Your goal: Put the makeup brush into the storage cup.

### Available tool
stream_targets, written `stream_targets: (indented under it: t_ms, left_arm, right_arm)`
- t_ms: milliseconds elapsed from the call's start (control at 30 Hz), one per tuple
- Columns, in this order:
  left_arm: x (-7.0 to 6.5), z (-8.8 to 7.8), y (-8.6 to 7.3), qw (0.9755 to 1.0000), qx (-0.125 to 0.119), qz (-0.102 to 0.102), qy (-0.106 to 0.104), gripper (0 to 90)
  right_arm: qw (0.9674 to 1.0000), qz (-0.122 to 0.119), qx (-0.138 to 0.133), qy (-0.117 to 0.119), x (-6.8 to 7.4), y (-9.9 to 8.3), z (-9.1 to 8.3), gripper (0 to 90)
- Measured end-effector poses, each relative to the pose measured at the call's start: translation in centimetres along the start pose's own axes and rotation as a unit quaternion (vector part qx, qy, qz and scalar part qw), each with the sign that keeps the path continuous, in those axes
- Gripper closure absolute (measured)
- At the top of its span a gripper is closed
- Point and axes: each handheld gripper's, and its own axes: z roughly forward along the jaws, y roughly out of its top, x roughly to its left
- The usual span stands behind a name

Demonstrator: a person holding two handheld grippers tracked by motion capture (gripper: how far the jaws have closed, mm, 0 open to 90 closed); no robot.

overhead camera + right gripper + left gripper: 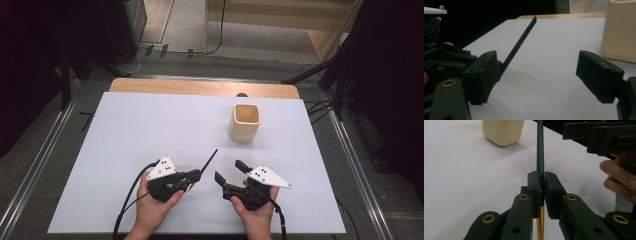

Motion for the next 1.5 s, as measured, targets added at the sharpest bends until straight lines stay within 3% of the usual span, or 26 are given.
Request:
stream_targets:
  t_ms: [167, 333, 500, 567, 967, 1100, 1200, 1267, 1333, 1400, 1500]
  left_arm:
    - [-0.4, 0.2, -0.1, 1.0, -0.005, 0.003, -0.007, 84.5]
    - [-1.0, 0.6, -0.3, 0.9998, -0.006, 0.009, -0.016, 84.5]
    - [-1.6, 0.9, -0.4, 0.9996, -0.011, 0.014, -0.023, 84.5]
    - [-1.8, 0.9, -0.4, 0.9995, -0.011, 0.016, -0.025, 84.5]
    - [-2.4, 1.1, -0.5, 0.9991, -0.014, 0.027, -0.031, 84.5]
    - [-2.6, 1.3, -0.6, 0.9989, -0.015, 0.031, -0.033, 84.5]
    - [-2.3, 1.5, -0.8, 0.9979, -0.031, 0.033, -0.046, 80.5]
    - [-2.1, 1.5, -0.8, 0.9978, -0.04, 0.02, -0.049, 59.9]
    - [-1.9, 1.4, -0.7, 0.9982, -0.032, 0.012, -0.05, 57.8]
    - [-1.8, 1.5, -0.7, 0.9987, -0.02, 0.009, -0.047, 58.6]
    - [-1.8, 1.8, -0.8, 0.9993, -0.003, 0.008, -0.036, 62.7]
  right_arm:
    - [0.9997, 0.02, -0.001, 0.013, 0.7, 0.0, 0.3, 24.4]
    - [0.998, 0.046, -0.005, 0.043, 0.9, -0.2, 0.7, 30.6]
    - [0.9958, 0.079, -0.012, 0.045, 0.6, -0.7, 0.9, 42.2]
    - [0.9956, 0.081, -0.015, 0.046, 0.5, -0.8, 0.9, 44.7]
    - [0.9862, 0.147, -0.009, 0.076, 0.3, -1.3, 1.0, 64.7]
    - [0.9819, 0.17, -0.001, 0.084, 0.2, -1.3, 0.9, 80.9]
    - [0.9789, 0.183, 0.002, 0.092, 0.0, -1.3, 0.7, 85.1]
    - [0.983, 0.167, -0.004, 0.077, 0.1, -1.3, 0.6, 85.2]
    - [0.9872, 0.146, -0.012, 0.064, 0.2, -1.2, 0.4, 85.2]
    - [0.9924, 0.113, -0.017, 0.045, 0.6, -1.0, 0.3, 85.2]
    - [0.9975, 0.062, -0.022, 0.024, 1.3, -0.9, 0.3, 85.2]
